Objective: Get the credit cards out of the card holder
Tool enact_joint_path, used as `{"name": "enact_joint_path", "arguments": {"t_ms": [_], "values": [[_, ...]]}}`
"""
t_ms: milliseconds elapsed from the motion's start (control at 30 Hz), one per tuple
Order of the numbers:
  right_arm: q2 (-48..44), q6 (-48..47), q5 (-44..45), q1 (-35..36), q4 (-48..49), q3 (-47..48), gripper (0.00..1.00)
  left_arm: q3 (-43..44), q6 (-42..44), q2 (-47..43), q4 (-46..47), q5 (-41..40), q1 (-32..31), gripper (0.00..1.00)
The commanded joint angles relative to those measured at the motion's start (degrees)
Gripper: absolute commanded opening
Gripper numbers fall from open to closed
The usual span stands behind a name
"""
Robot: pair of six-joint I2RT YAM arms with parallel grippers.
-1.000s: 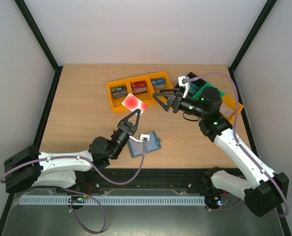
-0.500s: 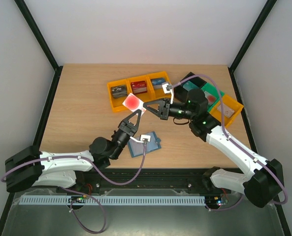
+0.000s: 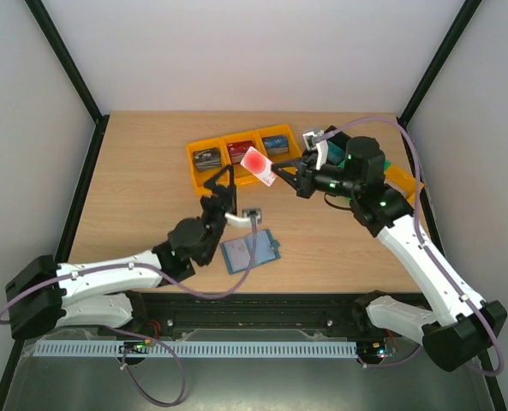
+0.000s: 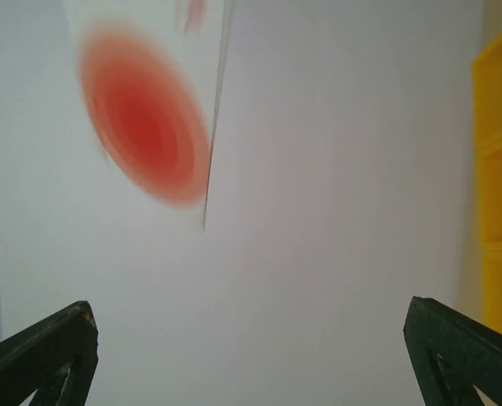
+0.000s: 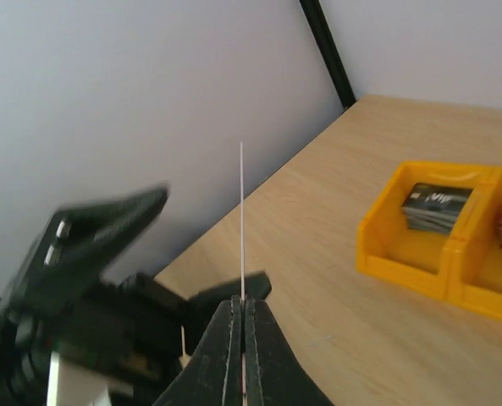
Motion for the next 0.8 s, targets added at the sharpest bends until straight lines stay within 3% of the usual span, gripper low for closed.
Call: {"name": "enact_joint_path", "arguments": {"t_ms": [0, 67, 133, 267, 367, 400, 567, 767], "values": [[-1.91, -10.30, 3.07, -0.39, -11.11, 4.73, 0.02, 14.22, -36.95, -2.53, -41.30, -10.37, 4.04, 1.00], [-0.92, -12.85, 4.18, -0.39, -14.16, 6.87, 0.02, 24.92, -55.55, -0.65, -68.30, -2.60, 5.70, 0.99], [-0.06, -14.56, 5.90, -0.39, -16.26, 8.41, 0.02, 36.33, -70.81, 2.44, -92.99, 15.96, 8.79, 1.00], [0.98, -16.99, 3.17, -0.39, -18.16, 9.91, 0.01, 48.04, -81.18, 3.62, -108.71, 55.60, 15.73, 0.94], [1.34, -17.89, 1.42, -0.39, -18.92, 10.37, 0.02, 51.87, -82.47, 3.70, -113.00, 78.37, 21.64, 0.91], [1.33, -18.33, 1.19, -0.39, -19.44, 10.44, 0.02, 53.13, -83.87, 3.56, -112.68, 81.23, 23.61, 0.91], [0.40, -19.15, -6.78, -0.31, -18.45, 9.03, 0.02, 55.86, -95.99, 4.20, -104.78, 91.82, 32.23, 0.95], [-1.17, -18.33, -15.75, -0.09, -15.34, 6.45, 0.02, 52.95, -107.81, 6.14, -95.61, 95.55, 34.61, 0.99]]}}
